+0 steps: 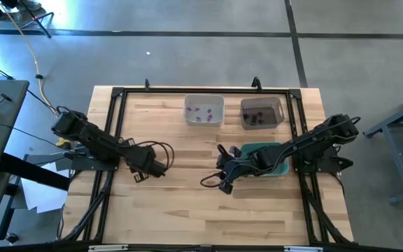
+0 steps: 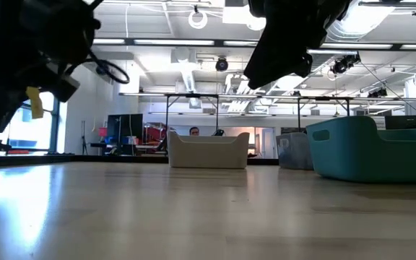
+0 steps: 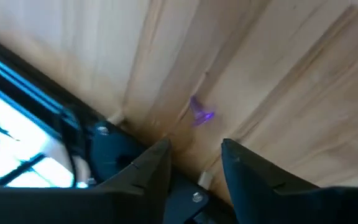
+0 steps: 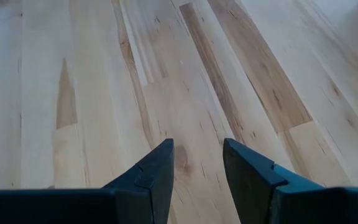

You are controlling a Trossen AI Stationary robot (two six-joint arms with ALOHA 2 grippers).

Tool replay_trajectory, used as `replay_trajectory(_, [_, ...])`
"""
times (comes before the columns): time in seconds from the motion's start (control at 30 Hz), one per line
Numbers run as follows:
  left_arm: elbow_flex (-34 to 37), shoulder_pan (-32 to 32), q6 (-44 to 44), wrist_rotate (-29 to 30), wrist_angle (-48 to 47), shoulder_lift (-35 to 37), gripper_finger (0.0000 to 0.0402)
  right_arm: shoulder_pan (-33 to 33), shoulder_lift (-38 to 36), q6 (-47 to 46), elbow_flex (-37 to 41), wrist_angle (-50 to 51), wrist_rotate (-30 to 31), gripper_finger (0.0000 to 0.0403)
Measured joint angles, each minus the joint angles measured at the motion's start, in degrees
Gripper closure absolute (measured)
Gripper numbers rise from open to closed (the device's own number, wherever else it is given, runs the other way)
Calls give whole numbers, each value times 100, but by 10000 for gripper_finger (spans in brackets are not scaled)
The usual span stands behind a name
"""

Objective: Sort Halloween decoration
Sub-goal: Put the purple witch hat toy into the white bin

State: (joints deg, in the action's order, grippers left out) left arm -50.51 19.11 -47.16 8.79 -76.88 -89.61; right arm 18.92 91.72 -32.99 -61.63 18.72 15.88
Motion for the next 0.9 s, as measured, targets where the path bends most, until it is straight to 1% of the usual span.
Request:
replay_trajectory(0.13, [591,-1,-389,-237,501,383,255,0,0,0,0,-17,0,270])
replay_trajectory(0.3, [1089,-2,-734,-242,1184,685,246,-2,0,-13,0,-17,0,270])
replay_trajectory(0.47, [1317,-2,-779,-165,1288,716,245,-15,0,-17,0,-43,-2,270])
replay_trajectory(0.77, [1643,-5,-777,-233,1789,725,245,-15,0,-17,0,-168,-2,270])
replay_trajectory(0.9, [1744,-107,-654,-254,1924,738,245,-15,0,-17,0,-243,-2,270])
